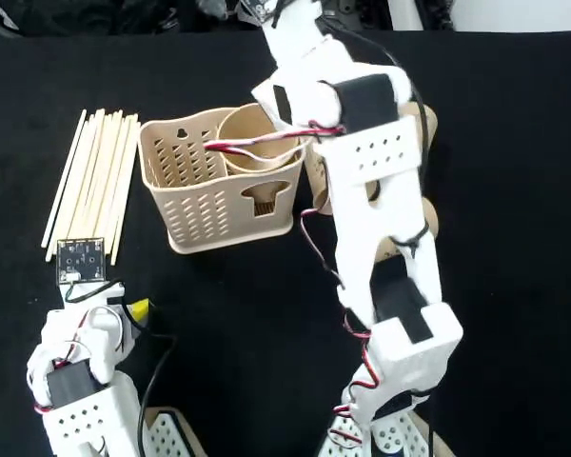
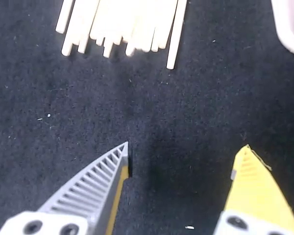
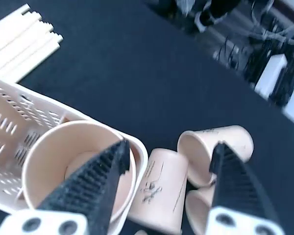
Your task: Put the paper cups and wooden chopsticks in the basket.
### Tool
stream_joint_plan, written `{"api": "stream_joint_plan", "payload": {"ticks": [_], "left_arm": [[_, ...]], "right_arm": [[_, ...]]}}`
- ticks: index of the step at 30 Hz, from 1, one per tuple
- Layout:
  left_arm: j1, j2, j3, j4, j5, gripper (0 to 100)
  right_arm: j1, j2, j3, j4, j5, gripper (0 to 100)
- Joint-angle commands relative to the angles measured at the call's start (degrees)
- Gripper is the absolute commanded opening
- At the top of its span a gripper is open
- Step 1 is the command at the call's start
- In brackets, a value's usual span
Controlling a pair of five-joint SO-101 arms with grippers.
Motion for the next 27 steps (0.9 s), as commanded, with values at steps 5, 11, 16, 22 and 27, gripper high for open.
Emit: {"api": "stream_joint_plan", "payload": {"ticks": [5, 11, 16, 22, 27], "left_arm": [[0.4, -0.4, 0.2, -0.3, -0.6, 33], [0.4, -0.4, 0.2, -0.2, -2.5, 33], [0.4, -0.4, 0.2, -0.1, -2.8, 33], [0.4, -0.4, 0.2, -0.1, -2.8, 33], [0.4, -0.4, 0.2, -0.1, -2.8, 33]], "right_arm": [[7.5, -0.9, -9.3, 12.0, 7.2, 28.3], [15.7, -8.8, 15.5, 11.8, 18.7, 28.3], [17.6, -18.9, 38.3, 7.6, 25.4, 28.3], [17.6, -25.5, 61.1, -6.7, 29.6, 28.6], [19.0, -27.1, 74.7, -19.4, 29.9, 28.6]]}}
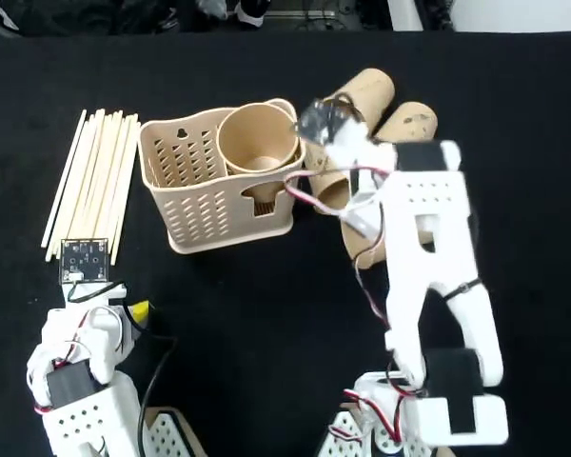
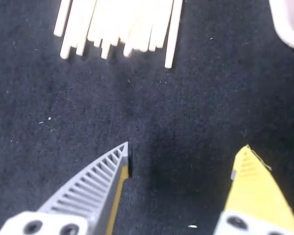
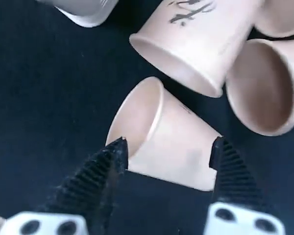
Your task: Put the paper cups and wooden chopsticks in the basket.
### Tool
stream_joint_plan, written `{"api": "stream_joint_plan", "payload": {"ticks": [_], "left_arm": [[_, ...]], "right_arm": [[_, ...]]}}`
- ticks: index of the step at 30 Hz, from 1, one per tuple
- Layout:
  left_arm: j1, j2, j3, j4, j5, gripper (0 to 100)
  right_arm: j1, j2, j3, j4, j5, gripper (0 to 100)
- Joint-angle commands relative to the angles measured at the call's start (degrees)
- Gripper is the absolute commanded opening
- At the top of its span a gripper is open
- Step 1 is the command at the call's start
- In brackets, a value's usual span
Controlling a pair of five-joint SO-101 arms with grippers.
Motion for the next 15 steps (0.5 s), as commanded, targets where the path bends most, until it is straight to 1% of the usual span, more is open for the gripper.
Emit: {"api": "stream_joint_plan", "payload": {"ticks": [1, 5, 8, 9, 11, 14, 15], "left_arm": [[0.4, -0.4, 0.2, -0.2, -0.7, 33], [0.4, -0.4, 0.2, -0.2, -0.7, 33], [0.4, -0.4, 0.2, -0.2, -0.7, 33], [0.4, -0.4, 0.2, -0.2, -0.7, 33], [0.4, -0.4, 0.2, -0.2, -0.7, 33], [0.4, -0.4, 0.2, -0.2, -0.7, 33], [0.4, -0.4, 0.2, -0.2, -0.7, 33]], "right_arm": [[1.8, -2.5, 7.1, -9.1, 0.7, 28.6], [2.6, -2.8, 12.8, -16.9, 0.7, 28.3], [5.8, -2.8, 15.7, -25.3, 1.1, 27.9], [6.9, -2.8, 16.7, -28.5, 1.1, 26.3], [8.5, -2.8, 18.6, -33.2, 3.2, 18.6], [10.3, -2.9, 20.1, -35.9, 4.0, 1.0], [10.7, -2.9, 20.2, -36.0, 4.0, 1.3]]}}
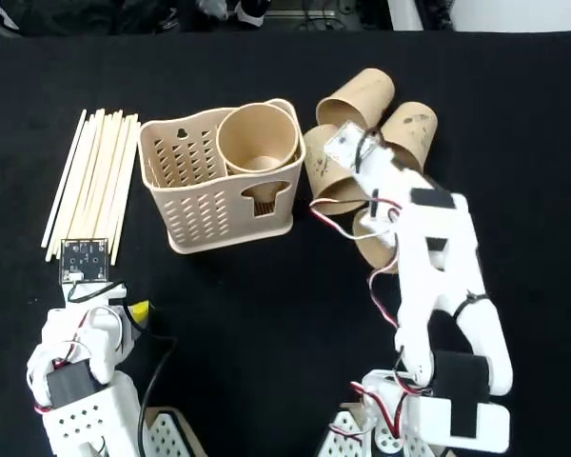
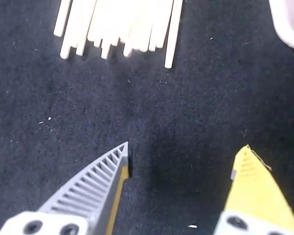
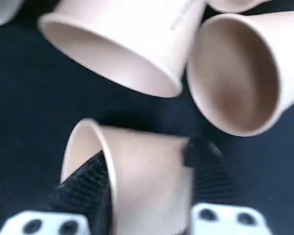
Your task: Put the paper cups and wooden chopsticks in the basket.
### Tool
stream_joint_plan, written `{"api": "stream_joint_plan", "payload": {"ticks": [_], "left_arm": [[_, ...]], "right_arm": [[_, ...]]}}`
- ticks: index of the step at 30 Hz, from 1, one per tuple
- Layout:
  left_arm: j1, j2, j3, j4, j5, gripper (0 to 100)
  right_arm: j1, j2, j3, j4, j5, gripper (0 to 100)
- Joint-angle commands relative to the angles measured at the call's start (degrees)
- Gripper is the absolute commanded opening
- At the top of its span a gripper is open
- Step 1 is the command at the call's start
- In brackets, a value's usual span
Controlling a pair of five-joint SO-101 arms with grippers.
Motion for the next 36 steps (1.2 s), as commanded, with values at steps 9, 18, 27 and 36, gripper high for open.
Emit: {"api": "stream_joint_plan", "payload": {"ticks": [9, 18, 27, 36], "left_arm": [[0.4, -0.4, 0.2, -0.2, -0.7, 33], [0.4, -0.4, 0.2, -0.1, -0.7, 33], [0.4, -0.4, 0.2, -0.1, -0.7, 33], [0.4, -0.4, 0.2, -0.1, -0.7, 33]], "right_arm": [[3.4, -18.5, -1.7, 10.0, -1.6, 1.1], [0.4, -32.9, -18.6, 32.4, -17.0, 1.1], [-14.2, -26.9, -48.0, 43.0, -35.7, 1.1], [-24.9, -7.5, -70.6, 41.7, -43.3, 1.1]]}}
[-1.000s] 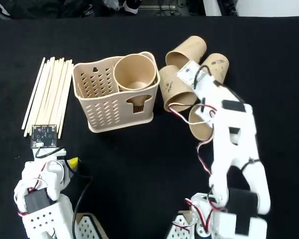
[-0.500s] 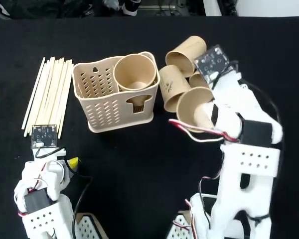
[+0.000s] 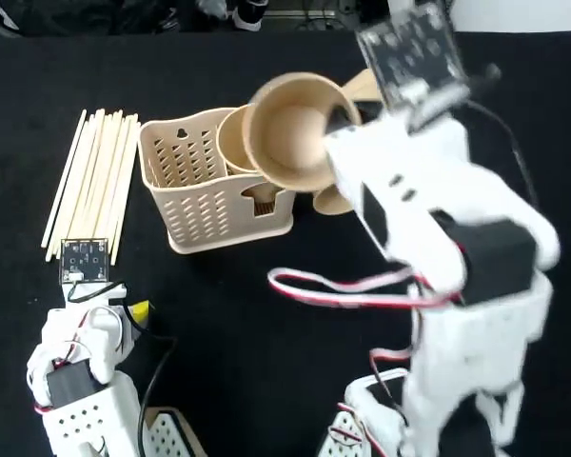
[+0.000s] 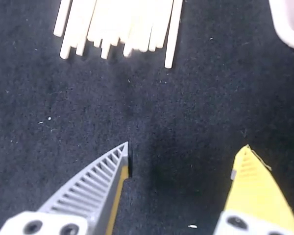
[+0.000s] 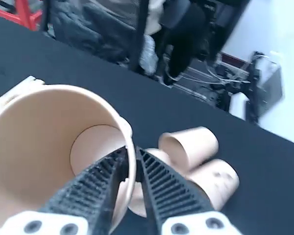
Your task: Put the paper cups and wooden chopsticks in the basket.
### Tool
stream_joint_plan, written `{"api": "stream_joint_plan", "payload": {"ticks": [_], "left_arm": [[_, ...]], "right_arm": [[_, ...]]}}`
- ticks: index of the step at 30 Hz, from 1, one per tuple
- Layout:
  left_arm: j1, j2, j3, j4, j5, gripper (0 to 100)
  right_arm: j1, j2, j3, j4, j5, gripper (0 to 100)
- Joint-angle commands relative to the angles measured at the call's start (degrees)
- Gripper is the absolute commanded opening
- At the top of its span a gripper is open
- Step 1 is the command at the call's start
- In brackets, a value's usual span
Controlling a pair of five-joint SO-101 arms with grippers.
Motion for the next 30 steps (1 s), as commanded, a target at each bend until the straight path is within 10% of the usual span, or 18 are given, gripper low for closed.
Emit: {"api": "stream_joint_plan", "payload": {"ticks": [1, 20, 30], "left_arm": [[0.4, -0.4, 0.2, -0.1, -0.7, 33], [0.4, -0.4, 0.2, -0.1, -0.8, 33], [0.4, -0.4, 0.2, -0.1, -0.8, 33]], "right_arm": [[-2.1, 8.9, -10.0, -0.8, -1.5, 1.1], [-2.1, 37.6, -32.6, 9.1, -1.1, 1.8], [-2.1, 39.2, -32.8, 11.2, -1.1, 20.5]]}}
